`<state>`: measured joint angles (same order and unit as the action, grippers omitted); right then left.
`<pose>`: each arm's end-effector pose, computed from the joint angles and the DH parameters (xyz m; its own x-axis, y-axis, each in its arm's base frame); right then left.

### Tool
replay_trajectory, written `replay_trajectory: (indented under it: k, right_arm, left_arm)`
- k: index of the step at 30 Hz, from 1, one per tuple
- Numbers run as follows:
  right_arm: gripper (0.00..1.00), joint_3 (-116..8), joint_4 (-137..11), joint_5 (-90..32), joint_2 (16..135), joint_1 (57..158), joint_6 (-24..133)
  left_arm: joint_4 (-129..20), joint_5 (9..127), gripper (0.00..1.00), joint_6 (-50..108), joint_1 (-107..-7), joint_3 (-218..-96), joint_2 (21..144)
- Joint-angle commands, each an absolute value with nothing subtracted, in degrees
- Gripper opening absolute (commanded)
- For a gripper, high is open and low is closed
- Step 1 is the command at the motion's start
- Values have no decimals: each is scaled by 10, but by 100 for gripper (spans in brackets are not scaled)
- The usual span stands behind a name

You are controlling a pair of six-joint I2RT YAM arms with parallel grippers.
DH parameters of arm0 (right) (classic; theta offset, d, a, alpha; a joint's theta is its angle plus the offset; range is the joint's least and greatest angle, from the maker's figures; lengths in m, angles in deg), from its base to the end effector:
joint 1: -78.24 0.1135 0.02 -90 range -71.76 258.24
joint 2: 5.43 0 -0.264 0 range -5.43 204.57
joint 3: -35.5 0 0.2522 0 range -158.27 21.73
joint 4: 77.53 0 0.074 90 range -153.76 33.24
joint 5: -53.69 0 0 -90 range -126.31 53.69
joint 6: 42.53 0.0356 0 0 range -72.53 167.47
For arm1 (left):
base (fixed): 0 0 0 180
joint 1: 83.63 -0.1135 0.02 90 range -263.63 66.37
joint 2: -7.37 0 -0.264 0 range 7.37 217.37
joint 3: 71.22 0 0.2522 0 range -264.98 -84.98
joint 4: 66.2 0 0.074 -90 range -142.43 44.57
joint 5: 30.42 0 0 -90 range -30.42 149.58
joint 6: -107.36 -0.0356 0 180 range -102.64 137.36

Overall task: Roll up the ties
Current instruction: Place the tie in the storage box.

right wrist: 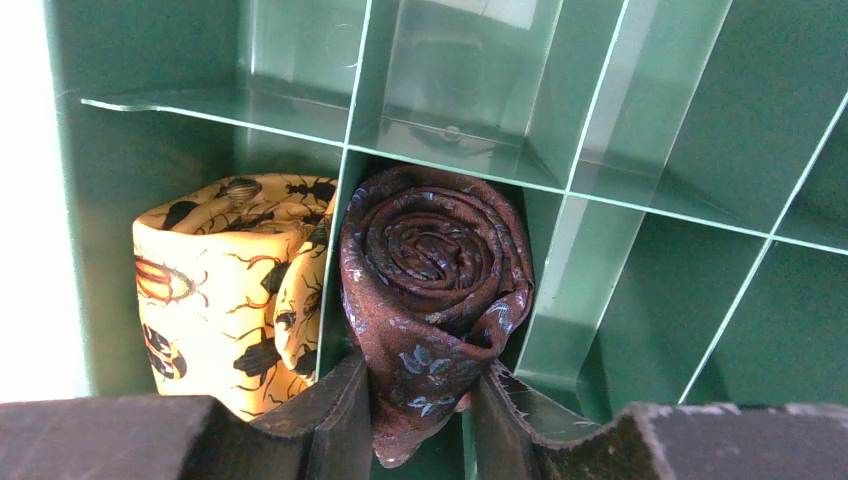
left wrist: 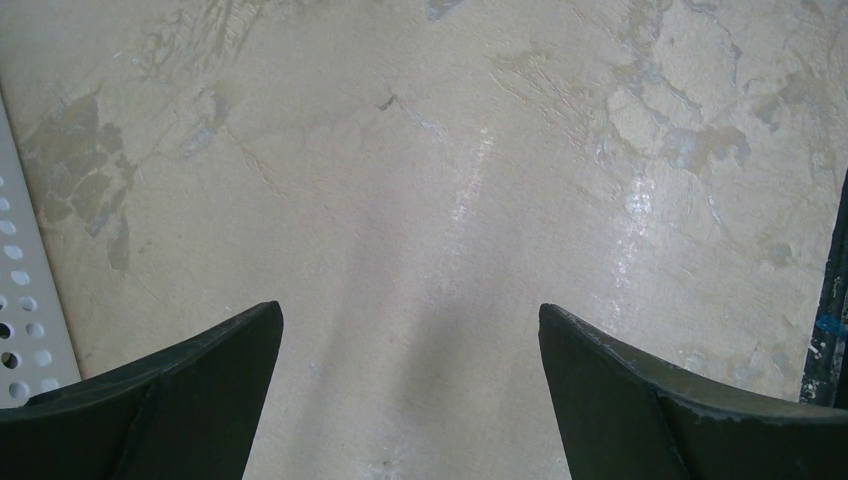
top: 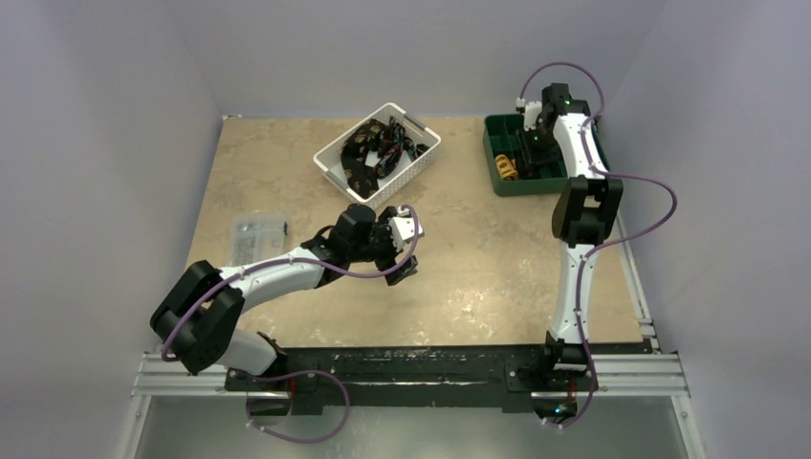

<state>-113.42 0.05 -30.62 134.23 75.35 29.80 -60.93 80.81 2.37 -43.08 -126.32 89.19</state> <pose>0.5101 -0.0222 0.2233 -0.8884 -0.2576 -0.3800 -0.2688 0.9629 -0.0243 0.2185 -0.2039 0.2046 -0.1717 0.4642 -0.8689 0.9149 0.4022 0.0341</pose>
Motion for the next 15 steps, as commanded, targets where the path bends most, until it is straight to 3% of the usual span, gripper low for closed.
replay_trajectory:
  k: [1, 7, 15]
  right_arm:
    - [36, -1139, -4, -307, 1331, 751, 289]
    - [52, -1131, -11, -278, 1290, 750, 299]
    - [49, -1118, -25, -268, 1247, 749, 310]
  left_arm:
    - [-619, 822, 100, 25, -434, -1264, 881]
    - [-618, 832, 100, 26, -434, -1269, 884]
    - [-610, 843, 100, 30, -434, -1282, 893]
